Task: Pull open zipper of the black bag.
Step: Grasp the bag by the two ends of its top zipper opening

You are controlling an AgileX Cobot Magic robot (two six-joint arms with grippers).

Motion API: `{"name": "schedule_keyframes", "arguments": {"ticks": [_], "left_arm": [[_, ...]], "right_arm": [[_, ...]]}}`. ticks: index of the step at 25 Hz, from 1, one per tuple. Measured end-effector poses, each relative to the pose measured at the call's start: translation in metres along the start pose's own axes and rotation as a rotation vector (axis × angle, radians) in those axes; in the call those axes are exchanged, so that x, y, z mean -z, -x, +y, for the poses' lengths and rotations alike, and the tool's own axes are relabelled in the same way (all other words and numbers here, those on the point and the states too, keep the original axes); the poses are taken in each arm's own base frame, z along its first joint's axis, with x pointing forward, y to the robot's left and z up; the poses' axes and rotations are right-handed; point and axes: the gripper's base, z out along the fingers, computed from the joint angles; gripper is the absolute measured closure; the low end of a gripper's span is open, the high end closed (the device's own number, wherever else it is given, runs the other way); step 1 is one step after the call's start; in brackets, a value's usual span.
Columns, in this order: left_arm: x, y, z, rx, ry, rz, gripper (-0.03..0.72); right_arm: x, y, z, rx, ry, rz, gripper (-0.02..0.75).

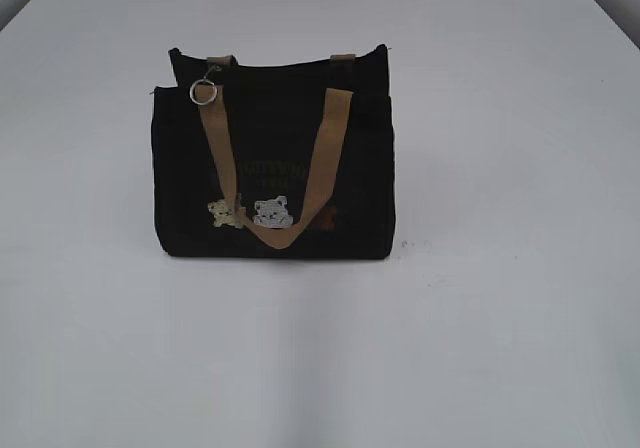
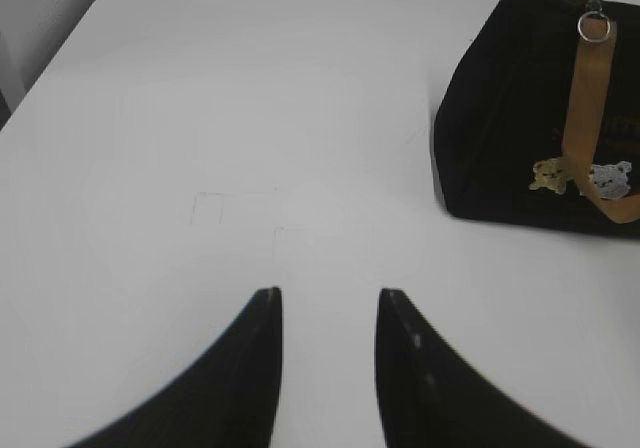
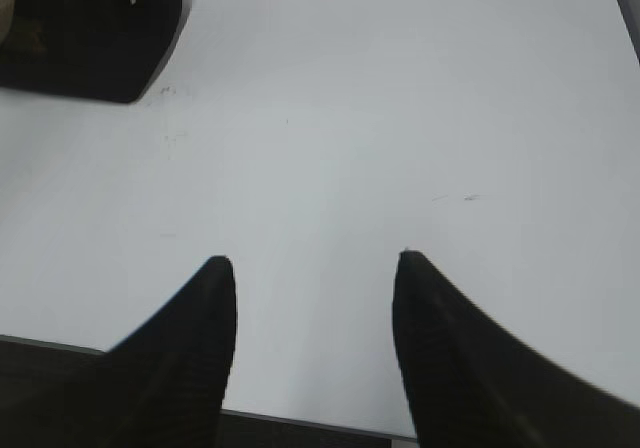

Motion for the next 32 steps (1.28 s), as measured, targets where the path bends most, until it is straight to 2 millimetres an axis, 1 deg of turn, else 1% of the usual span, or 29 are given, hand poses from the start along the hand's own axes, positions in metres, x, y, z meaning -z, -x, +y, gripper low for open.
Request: {"name": "schedule_keyframes", "arguments": {"ticks": [21, 23, 24, 25, 27, 28, 30, 31, 32], "left_arm": [[0.000, 0.000, -0.001, 0.003, -0.006, 0.000, 0.445], [0.000, 0.001, -0.004, 0.027, -0.048, -0.010, 0.445], [0.000, 0.007, -0.008, 0.034, -0.094, -0.035, 0.445], [-0.002, 0.016, -0.014, 0.025, -0.154, -0.078, 0.445], [-0.013, 0.040, -0.023, -0.021, -0.263, -0.171, 0.444], [-0.025, 0.054, -0.025, -0.063, -0.295, -0.207, 0.438], [-0.059, 0.076, -0.026, -0.162, -0.320, -0.211, 0.414], [-0.077, 0.084, -0.025, -0.187, -0.322, -0.207, 0.393], [-0.098, 0.090, -0.026, -0.215, -0.340, -0.186, 0.366]], "right_arm": [[0.000, 0.000, 0.000, 0.000, 0.000, 0.000, 0.338], [0.000, 0.000, 0.000, 0.000, 0.000, 0.000, 0.338], [0.000, 0.000, 0.000, 0.000, 0.000, 0.000, 0.338], [0.000, 0.000, 0.000, 0.000, 0.000, 0.000, 0.338], [0.000, 0.000, 0.000, 0.000, 0.000, 0.000, 0.338], [0.000, 0.000, 0.000, 0.000, 0.000, 0.000, 0.338], [0.000, 0.000, 0.000, 0.000, 0.000, 0.000, 0.338], [0.000, 0.000, 0.000, 0.000, 0.000, 0.000, 0.338], [0.000, 0.000, 0.000, 0.000, 0.000, 0.000, 0.338]]}}
